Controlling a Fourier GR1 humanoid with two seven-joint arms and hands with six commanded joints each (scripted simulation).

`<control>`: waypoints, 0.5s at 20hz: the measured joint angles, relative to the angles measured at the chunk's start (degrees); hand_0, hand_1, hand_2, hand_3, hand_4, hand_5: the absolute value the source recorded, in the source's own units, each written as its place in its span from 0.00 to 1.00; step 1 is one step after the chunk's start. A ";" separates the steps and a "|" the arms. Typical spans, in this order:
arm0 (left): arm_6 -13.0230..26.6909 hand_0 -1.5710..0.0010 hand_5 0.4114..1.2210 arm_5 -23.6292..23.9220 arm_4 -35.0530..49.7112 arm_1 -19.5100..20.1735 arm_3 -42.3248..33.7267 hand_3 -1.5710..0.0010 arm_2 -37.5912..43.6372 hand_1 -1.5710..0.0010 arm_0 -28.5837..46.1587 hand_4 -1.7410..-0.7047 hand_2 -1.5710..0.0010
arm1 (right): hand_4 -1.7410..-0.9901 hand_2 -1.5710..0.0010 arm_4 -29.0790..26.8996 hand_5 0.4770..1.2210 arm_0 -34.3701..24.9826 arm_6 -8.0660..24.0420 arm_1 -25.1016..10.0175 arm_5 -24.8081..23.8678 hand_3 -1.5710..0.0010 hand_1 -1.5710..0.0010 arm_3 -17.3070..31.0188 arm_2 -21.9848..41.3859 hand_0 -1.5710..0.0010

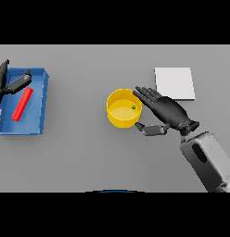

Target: Pick up the red beaker and tilt it to pour out 1 green nut into yellow bowl. Pick up the yellow bowl and place it on the metallic measuring scale.

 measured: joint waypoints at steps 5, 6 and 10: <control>0.59 1.00 0.38 -1.02 0.31 0.21 0.59 1.00 0.12 1.00 -0.76 0.91 1.00 | 0.62 1.00 1.49 0.26 -6.08 -3.03 -0.50 4.44 1.00 1.00 4.93 3.43 1.00; 0.08 1.00 0.38 -0.76 0.05 0.39 0.21 1.00 0.06 1.00 -0.67 0.91 1.00 | 0.62 1.00 2.18 0.27 -7.16 -3.64 -0.40 5.22 1.00 1.00 5.69 4.54 1.00; 0.43 1.00 0.38 -0.56 -0.12 0.22 0.69 1.00 0.06 1.00 -1.00 0.91 1.00 | 0.65 1.00 3.55 0.28 -11.38 -5.27 0.32 7.67 1.00 1.00 10.59 7.19 1.00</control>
